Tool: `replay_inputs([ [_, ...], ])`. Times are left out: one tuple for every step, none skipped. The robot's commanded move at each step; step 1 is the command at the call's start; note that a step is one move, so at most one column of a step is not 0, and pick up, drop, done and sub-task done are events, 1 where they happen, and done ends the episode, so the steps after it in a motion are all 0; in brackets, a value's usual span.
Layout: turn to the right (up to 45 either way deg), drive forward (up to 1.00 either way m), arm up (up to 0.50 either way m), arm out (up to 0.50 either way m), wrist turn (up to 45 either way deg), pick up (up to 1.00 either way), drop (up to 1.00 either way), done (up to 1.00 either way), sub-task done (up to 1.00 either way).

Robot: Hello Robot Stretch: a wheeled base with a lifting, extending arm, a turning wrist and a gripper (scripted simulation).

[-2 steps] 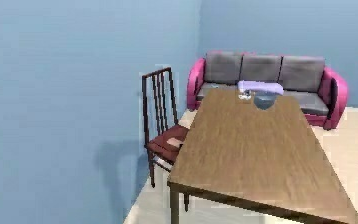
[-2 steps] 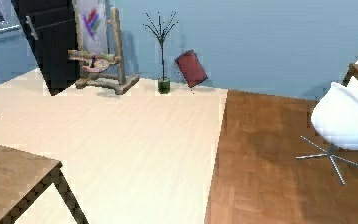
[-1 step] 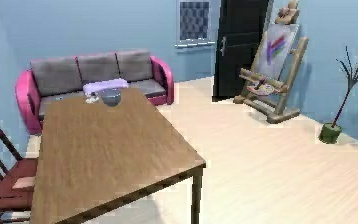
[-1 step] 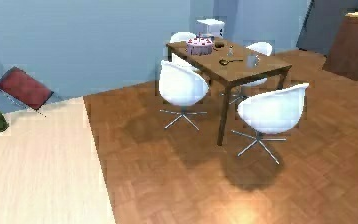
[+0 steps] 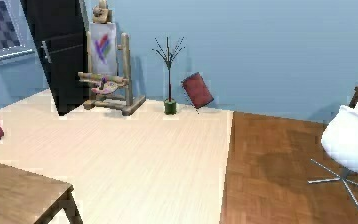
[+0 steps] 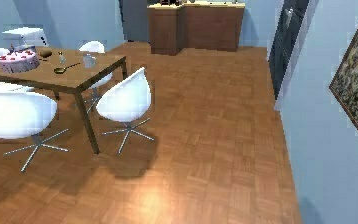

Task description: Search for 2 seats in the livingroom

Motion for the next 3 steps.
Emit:
replay_inputs([
  [24.0,0.00,0.00,0.00,0.0,0.00,0.00,0.00,0.00],
  [0.0,0.90,0.00,0.00,0.0,0.00,0.00,0.00,0.00],
  [-45.0,0.00,0.00,0.00,0.0,0.00,0.00,0.00,0.00],
])
